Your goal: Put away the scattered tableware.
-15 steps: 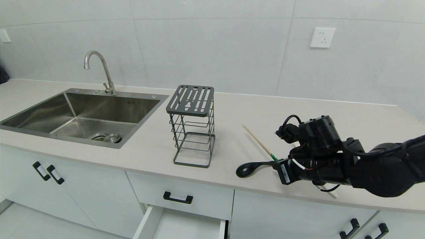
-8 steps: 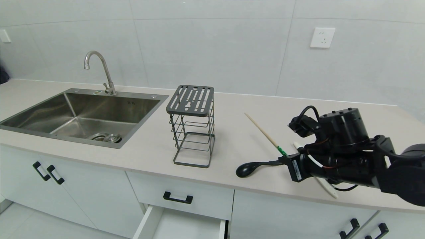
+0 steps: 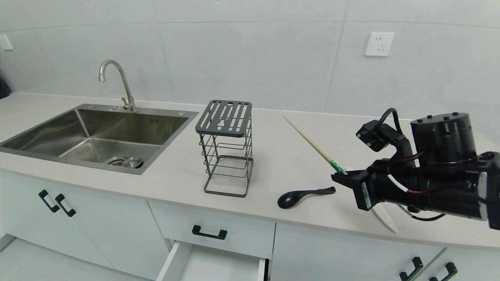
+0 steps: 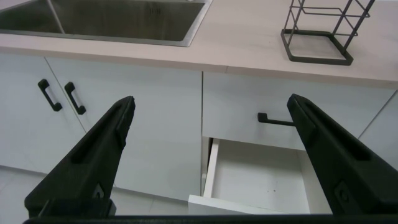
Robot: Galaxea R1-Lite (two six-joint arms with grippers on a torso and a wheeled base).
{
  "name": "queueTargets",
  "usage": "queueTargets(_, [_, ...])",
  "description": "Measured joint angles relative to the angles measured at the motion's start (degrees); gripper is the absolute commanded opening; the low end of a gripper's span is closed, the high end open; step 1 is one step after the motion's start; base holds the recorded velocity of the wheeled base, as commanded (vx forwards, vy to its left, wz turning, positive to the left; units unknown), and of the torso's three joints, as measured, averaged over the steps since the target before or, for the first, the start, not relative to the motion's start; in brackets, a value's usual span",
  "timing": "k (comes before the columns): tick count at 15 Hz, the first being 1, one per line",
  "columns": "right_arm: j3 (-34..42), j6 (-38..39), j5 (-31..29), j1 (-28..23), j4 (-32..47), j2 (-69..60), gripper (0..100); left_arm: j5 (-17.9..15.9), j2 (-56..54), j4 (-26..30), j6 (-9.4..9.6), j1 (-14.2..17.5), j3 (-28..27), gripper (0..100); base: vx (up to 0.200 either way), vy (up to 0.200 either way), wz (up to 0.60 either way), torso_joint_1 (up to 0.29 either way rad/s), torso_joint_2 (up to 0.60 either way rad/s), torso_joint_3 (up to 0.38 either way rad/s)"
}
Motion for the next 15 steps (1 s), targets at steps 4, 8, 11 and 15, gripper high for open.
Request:
queueTargets(4, [-0.44, -7.00, 4.84, 0.01, -0.13, -1.83, 0, -0.01, 0.00, 0.00, -0.02, 0.00, 0.00, 100, 0.000, 0.000, 0.00, 0.000, 0.00, 0.000])
queueTargets(8, [-0.21, -7.80, 8.07, 0.00, -0.07, -4.14, 0, -0.01, 0.00, 0.00, -0.02, -0.05, 0.00, 100, 0.000, 0.000, 0.00, 0.000, 0.00, 0.000])
queueTargets(11, [-0.10, -10.57, 13.91, 0.04, -0.07, -5.99, 0, -0.01, 0.00, 0.00, 0.00, 0.00, 0.00, 100, 0.000, 0.000, 0.00, 0.000, 0.00, 0.000])
queueTargets(15, [-0.07, -16.01, 18.57, 0.30, 0.46, -6.70, 0, 0.00, 0.00, 0.00, -0.02, -0.02, 0.00, 100, 0.000, 0.000, 0.00, 0.000, 0.00, 0.000])
